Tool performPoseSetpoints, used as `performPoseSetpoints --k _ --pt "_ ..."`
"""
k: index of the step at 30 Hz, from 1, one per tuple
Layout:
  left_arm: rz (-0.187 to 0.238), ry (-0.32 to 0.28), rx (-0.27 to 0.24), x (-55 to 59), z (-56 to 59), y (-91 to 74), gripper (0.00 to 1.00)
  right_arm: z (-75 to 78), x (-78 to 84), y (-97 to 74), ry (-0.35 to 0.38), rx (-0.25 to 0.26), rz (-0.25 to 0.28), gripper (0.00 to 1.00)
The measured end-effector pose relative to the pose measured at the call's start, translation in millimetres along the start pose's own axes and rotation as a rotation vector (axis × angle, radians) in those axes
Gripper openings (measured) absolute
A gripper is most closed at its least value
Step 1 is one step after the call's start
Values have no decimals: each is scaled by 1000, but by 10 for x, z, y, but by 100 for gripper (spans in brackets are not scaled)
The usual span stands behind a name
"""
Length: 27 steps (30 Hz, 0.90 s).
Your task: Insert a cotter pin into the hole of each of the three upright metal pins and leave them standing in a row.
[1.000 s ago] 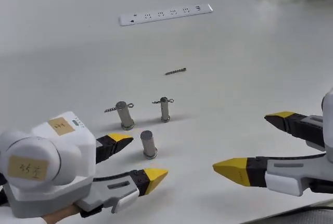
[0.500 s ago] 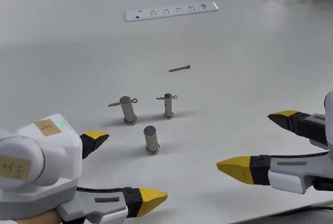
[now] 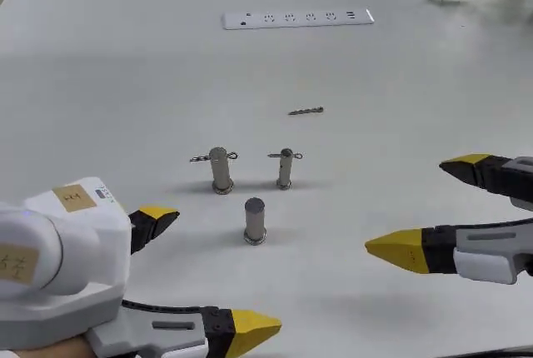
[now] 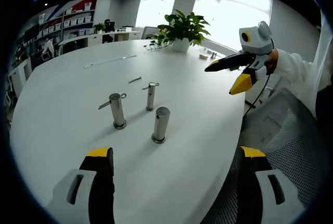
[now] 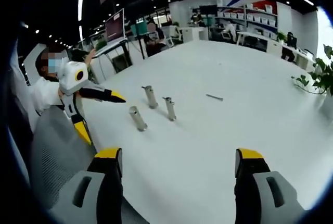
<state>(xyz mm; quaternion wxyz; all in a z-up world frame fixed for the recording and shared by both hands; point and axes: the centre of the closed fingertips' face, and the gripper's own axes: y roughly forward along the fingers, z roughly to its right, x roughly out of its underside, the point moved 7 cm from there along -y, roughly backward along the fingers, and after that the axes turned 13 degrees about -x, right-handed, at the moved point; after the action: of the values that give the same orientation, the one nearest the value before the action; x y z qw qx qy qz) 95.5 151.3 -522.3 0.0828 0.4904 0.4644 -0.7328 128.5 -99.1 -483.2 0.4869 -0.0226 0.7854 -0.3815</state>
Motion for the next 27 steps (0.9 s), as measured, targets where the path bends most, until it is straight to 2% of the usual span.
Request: performPoseSetpoints --k 1,7,9,11,13,18,22,26,27 --pt "6 -6 -2 -10 -3 -15 99 38 -34 6 -28 -6 -28 87" --pt "16 -8 -11 -43 2 -62 99 228 -261 54 -118 -20 -82 85" --pt "20 -7 -15 -48 0 -80 99 329 -333 71 -169 -23 -128 85" --pt "24 -19 -10 -54 -1 -101 99 404 -391 96 -180 -26 -135 84" --pt "21 -25 0 -50 6 -115 99 466 -466 124 -174 -52 -139 82" --pt "16 -33 -4 -33 -3 -153 99 621 -609 169 -302 -60 -259 79" --pt "16 -49 -13 -25 -24 -171 99 767 -726 303 -326 -85 -288 74" --pt "15 -75 -28 -23 -62 -197 99 902 -827 436 -392 -103 -370 69" --pt "15 -76 -31 -23 -66 -205 99 924 -850 465 -399 -107 -376 68"
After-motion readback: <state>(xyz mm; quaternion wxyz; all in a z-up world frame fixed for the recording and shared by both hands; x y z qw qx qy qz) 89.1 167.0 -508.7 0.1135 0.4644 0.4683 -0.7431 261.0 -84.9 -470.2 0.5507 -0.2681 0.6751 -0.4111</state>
